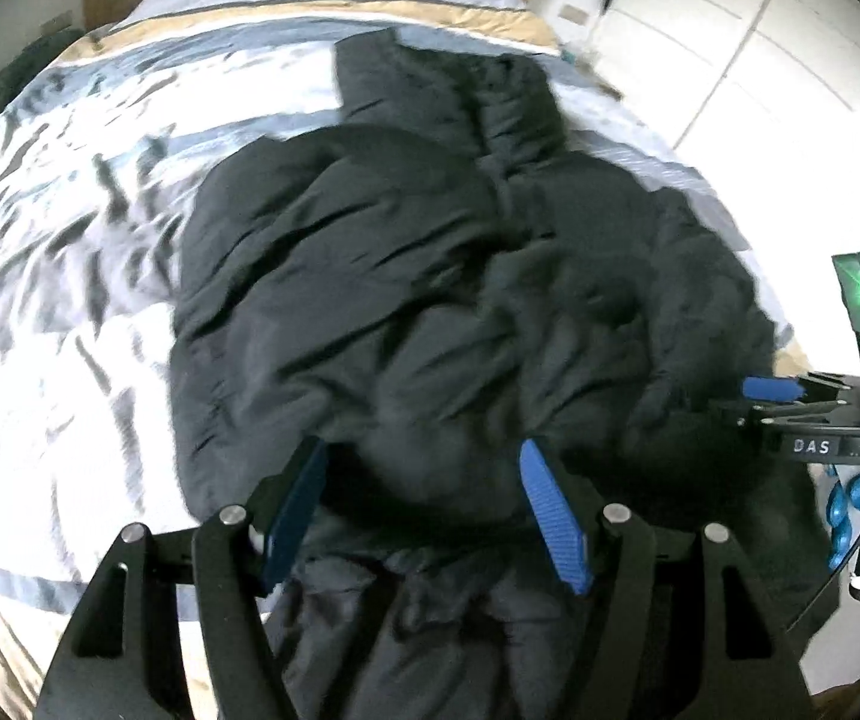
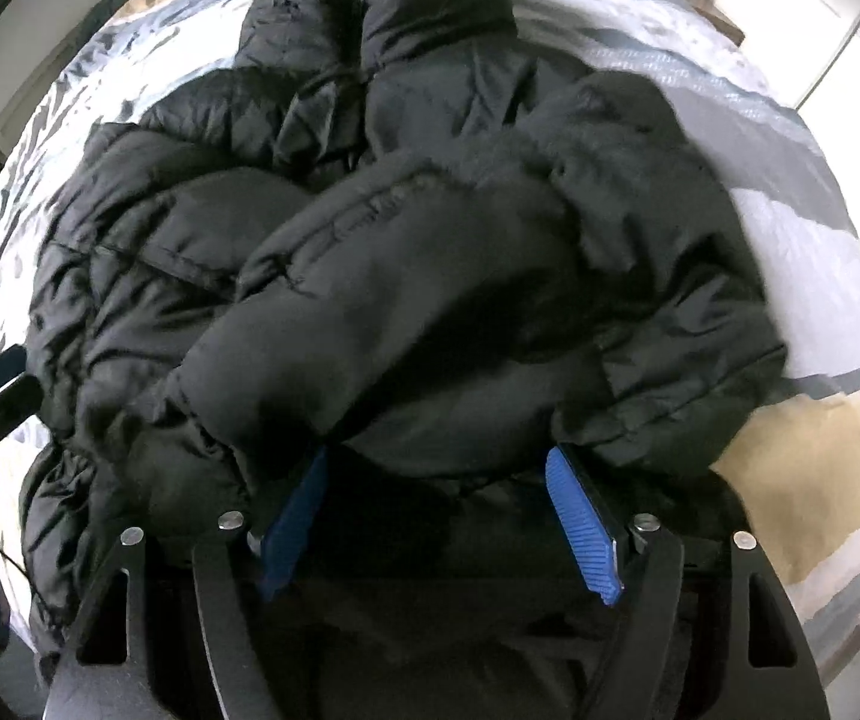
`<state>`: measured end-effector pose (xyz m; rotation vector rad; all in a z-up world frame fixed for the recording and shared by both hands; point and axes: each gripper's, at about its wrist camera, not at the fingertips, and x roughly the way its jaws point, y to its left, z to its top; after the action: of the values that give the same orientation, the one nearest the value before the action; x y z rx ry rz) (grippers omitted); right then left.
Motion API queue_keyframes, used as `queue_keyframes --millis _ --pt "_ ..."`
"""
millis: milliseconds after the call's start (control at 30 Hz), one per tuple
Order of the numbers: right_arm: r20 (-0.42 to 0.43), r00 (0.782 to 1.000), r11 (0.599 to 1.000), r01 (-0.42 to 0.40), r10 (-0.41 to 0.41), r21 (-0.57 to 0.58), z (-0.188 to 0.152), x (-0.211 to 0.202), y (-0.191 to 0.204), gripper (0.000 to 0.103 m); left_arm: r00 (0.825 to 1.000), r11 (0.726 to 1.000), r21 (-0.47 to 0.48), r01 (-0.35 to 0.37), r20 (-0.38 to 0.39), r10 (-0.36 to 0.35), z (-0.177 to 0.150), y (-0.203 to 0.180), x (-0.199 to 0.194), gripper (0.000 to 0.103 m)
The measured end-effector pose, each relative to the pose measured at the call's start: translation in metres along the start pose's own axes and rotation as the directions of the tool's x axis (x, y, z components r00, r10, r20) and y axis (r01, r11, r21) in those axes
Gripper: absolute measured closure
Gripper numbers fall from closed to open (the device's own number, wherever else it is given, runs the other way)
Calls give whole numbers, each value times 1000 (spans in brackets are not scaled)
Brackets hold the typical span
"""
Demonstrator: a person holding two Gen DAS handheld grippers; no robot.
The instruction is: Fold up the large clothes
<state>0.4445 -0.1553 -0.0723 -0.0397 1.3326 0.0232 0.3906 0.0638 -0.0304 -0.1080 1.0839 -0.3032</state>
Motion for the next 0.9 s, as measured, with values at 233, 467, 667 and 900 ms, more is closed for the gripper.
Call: queue_keyframes --millis 233,467,667,900 --pt "-15 999 1000 -30 31 3 -5 15 -1 25 999 996 -77 -36 -31 33 -15 13 5 38" --pt "14 1000 996 -9 10 -93 0 -10 15 26 999 982 -183 -48 -12 46 -24 31 -25 38" --pt "24 999 995 -33 35 -99 -4 -20 25 25 997 965 -253 -72 -18 70 -30 43 -39 38" --pt "29 998 991 -45 49 -126 -7 -23 25 25 996 952 -293 -91 -37 84 -35 46 -45 38"
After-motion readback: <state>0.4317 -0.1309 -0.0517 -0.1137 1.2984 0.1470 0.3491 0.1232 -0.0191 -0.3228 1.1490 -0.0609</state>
